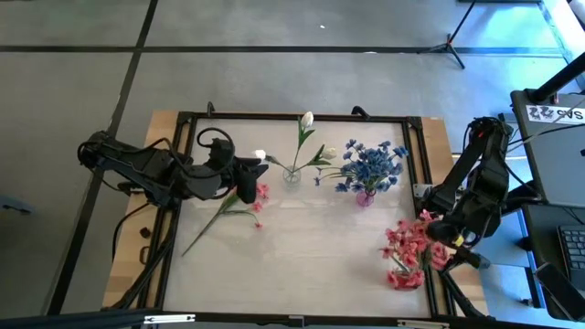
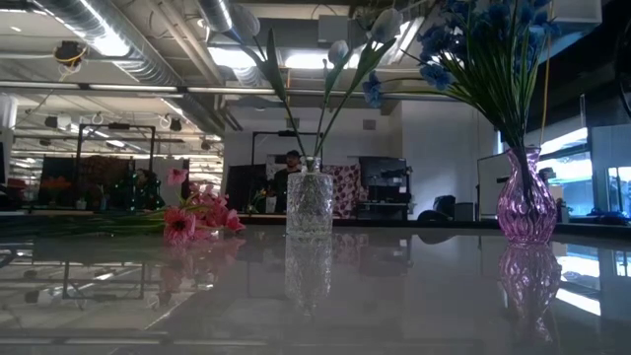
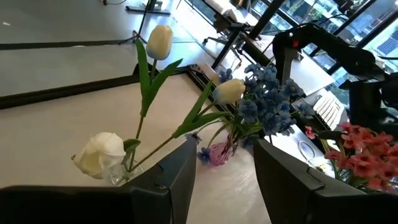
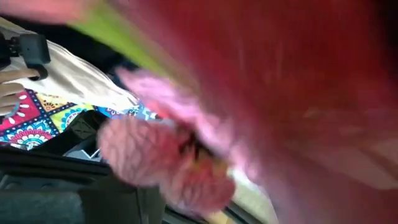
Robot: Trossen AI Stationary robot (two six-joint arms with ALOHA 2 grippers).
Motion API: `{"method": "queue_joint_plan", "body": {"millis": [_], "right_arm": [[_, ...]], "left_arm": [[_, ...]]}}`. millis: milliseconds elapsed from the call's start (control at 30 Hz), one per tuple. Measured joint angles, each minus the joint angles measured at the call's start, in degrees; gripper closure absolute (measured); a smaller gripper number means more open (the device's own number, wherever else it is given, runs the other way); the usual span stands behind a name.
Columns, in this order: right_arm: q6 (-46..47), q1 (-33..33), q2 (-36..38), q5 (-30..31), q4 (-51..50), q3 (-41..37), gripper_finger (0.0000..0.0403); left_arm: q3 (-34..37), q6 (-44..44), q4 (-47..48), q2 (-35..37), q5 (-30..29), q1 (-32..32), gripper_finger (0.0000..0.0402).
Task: Sort flowers into vase by color
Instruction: Put the right pink flower into the red vase, then put the pink flower into the red vase
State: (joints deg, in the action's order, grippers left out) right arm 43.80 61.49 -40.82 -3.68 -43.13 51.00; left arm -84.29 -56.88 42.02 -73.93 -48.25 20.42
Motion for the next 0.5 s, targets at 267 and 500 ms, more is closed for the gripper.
{"method": "queue_joint_plan", "body": {"millis": [267, 500], "right_arm": [[5.38, 0.00, -1.07, -2.27, -4.79, 3.90, 0.0173], [10.69, 0.00, -1.03, -5.10, -13.37, 6.88, 0.0180]], "left_arm": [[0.00, 0.03, -0.02, 0.00, 1.83, 1.47, 0.0246], [0.00, -1.31, -0.14, 0.00, 1.83, 3.52, 0.0246]]}}
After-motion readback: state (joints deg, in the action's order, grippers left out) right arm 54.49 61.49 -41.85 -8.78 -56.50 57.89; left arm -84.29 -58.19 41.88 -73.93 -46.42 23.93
